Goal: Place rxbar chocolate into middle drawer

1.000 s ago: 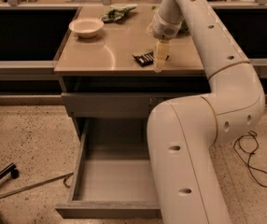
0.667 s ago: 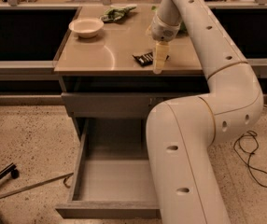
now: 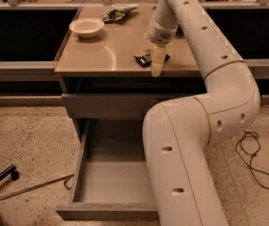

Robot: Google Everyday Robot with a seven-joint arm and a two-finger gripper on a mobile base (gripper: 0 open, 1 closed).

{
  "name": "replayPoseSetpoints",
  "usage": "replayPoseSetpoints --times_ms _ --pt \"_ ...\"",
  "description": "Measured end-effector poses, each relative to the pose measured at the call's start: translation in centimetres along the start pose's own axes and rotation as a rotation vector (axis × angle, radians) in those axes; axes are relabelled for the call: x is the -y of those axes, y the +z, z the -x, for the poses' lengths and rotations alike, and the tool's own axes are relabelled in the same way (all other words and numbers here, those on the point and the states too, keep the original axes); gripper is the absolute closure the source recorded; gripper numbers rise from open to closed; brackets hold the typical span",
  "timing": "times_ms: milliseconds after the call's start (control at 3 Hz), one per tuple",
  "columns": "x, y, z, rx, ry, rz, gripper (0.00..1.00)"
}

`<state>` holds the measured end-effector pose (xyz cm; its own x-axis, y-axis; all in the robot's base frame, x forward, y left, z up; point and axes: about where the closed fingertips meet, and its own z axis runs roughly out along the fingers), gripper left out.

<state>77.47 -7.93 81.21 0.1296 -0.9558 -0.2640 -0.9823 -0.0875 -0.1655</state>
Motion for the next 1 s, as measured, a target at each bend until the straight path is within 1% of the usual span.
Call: replayPoseSetpoints --times_ms 333,667,1000 --pt "0.0 0.2 0.3 -0.018 0.015 0.009 0.0" --pt "-0.2 1.2 0.2 -0.035 0.037 0.032 0.0" --pt "0.5 3.1 0.2 -0.072 0.092 0.033 0.0"
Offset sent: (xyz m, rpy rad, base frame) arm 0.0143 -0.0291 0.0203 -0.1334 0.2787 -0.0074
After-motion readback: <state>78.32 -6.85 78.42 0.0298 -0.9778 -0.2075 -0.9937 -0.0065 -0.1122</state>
